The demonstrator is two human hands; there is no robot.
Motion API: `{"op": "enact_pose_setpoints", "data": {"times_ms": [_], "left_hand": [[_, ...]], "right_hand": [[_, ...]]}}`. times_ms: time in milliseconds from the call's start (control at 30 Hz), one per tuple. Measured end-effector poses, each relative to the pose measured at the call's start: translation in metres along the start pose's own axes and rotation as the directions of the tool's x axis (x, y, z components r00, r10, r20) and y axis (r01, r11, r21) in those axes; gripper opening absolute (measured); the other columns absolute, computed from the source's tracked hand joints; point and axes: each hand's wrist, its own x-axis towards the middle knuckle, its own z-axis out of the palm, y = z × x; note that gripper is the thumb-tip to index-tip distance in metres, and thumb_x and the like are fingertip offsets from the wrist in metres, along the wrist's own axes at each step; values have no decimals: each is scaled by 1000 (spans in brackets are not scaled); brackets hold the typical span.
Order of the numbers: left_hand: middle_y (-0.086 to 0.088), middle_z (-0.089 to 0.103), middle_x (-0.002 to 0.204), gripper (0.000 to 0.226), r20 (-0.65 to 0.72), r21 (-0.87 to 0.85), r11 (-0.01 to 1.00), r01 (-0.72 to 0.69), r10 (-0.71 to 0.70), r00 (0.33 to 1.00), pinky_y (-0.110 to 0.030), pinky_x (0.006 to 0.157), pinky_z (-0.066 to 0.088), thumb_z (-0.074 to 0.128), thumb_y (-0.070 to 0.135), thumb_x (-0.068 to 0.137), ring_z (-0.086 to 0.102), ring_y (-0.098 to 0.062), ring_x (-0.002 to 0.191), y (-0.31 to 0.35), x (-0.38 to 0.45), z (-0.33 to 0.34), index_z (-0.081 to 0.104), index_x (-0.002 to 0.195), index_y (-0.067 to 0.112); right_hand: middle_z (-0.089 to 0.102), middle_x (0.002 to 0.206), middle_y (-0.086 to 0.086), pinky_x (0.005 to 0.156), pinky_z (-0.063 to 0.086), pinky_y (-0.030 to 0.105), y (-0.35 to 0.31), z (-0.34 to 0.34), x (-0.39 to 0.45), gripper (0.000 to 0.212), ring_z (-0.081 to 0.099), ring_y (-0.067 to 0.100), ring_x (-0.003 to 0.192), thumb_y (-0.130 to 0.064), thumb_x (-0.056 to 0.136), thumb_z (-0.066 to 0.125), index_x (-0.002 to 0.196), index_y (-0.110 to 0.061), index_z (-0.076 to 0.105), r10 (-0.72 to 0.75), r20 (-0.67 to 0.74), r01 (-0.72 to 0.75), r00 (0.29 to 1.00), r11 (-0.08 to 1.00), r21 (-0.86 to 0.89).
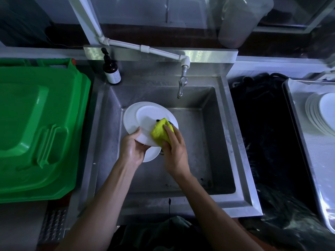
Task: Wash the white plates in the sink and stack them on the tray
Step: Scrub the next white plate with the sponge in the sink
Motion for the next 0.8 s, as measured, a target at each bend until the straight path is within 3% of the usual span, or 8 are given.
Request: {"op": "enact_pose_setpoints", "data": {"times_ms": [133, 300, 400, 633, 800], "left_hand": [[-18, 70, 123, 35, 58, 32, 999, -33, 32, 998, -46, 79, 61, 52, 11, 99, 69, -32, 110, 2, -1, -8, 59, 133, 2], [-15, 70, 121, 39, 145, 127, 991, -38, 19, 989, -53, 83, 59, 60, 10, 87, 67, -31, 113, 7, -3, -18, 63, 126, 4], [-18, 69, 121, 44, 167, 215, 976, -22, -14, 986, -53, 77, 59, 69, 3, 81, 65, -36, 112, 10, -3, -23, 63, 125, 2], [-15, 74, 108, 51, 210, 375, 927, -6, -78, 975, -51, 68, 60, 68, 8, 75, 72, -34, 95, 11, -2, -27, 60, 125, 1], [-20, 73, 111, 44, 230, 470, 882, 19, -144, 962, -45, 66, 60, 71, 9, 73, 71, -36, 95, 12, -1, -31, 68, 117, 2]], "right_hand": [[42, 150, 1, 108, 41, 45, 7, -11, 15, 52, 43, 23, 134, -8, 96, 50, 146, -20, 47, 71, -62, -71, 996, 997, 0], [44, 147, -1, 109, 40, 39, 16, -21, 33, 53, 45, 21, 130, -10, 95, 49, 146, -23, 46, 149, -70, -151, 986, 988, -22], [43, 148, -2, 109, 38, 40, 21, -26, 41, 51, 44, 23, 131, -13, 97, 49, 147, -23, 44, 184, -98, -189, 978, 981, -47], [43, 148, -1, 103, 35, 26, 16, -37, 61, 50, 46, 22, 130, -12, 97, 50, 146, -22, 46, 176, -64, -182, 982, 978, -107], [42, 150, 0, 105, 41, 40, 5, -39, 71, 52, 45, 26, 130, -10, 95, 50, 145, -24, 48, 139, -38, -143, 990, 977, -157]]}}
